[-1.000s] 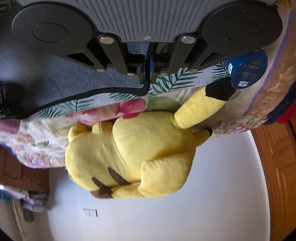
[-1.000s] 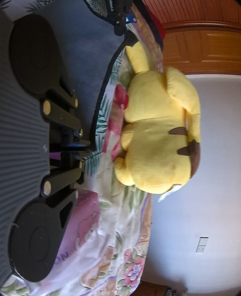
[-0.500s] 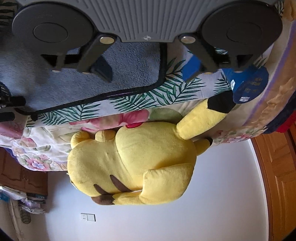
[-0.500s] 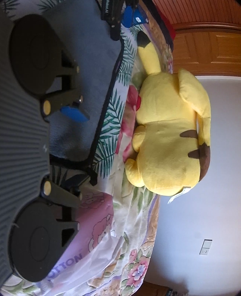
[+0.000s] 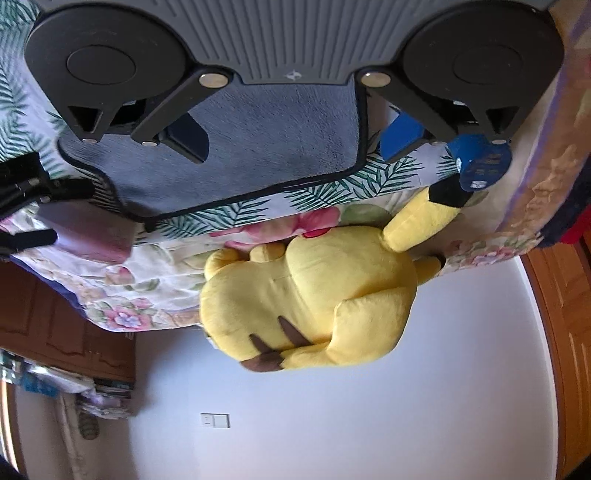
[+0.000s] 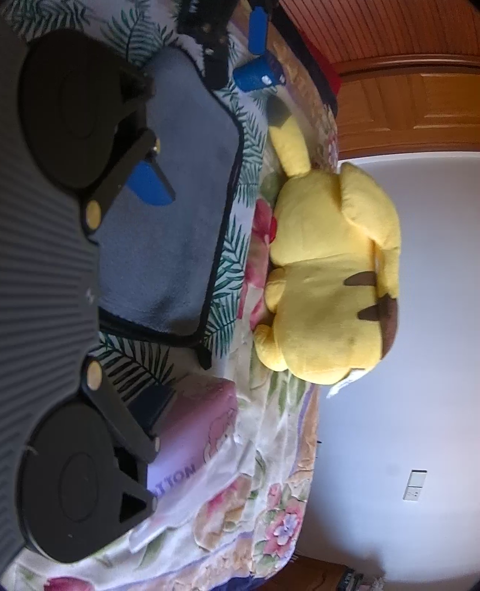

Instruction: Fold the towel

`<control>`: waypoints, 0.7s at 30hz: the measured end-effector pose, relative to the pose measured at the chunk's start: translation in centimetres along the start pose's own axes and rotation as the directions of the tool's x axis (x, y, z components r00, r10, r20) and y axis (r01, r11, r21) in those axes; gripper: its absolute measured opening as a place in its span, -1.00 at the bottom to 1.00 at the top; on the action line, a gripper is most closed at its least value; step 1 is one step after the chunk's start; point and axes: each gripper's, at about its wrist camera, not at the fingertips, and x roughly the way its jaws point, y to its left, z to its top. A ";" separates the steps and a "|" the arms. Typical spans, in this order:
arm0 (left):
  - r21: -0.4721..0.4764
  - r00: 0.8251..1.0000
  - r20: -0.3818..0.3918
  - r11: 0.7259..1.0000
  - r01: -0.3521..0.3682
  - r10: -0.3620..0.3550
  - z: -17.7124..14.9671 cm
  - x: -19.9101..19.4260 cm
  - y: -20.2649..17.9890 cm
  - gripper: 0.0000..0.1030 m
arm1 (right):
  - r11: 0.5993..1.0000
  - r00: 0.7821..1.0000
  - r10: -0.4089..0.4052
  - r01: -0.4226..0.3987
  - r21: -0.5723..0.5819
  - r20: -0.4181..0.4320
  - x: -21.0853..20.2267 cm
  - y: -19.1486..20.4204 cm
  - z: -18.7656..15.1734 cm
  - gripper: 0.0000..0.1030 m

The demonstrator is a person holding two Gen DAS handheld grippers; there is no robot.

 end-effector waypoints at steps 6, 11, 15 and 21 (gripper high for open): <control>0.005 1.000 0.009 1.000 0.003 -0.003 0.4 -3.6 -0.7 1.00 | 1.000 1.000 -0.009 0.009 0.011 0.023 -2.9 0.5 0.5 1.00; 0.002 1.000 0.004 1.000 -0.006 0.006 0.4 -6.6 -1.2 1.00 | 1.000 0.999 -0.013 0.012 0.028 0.034 -5.5 1.1 0.4 1.00; -0.002 1.000 0.010 1.000 -0.015 0.015 0.6 -9.3 -1.8 1.00 | 0.999 0.999 -0.015 0.013 0.039 0.041 -7.8 1.4 0.0 1.00; -0.009 1.000 0.025 1.000 -0.014 0.015 0.8 -13.0 -2.7 1.00 | 0.999 0.998 -0.017 0.014 0.051 0.060 -11.4 1.8 -0.3 1.00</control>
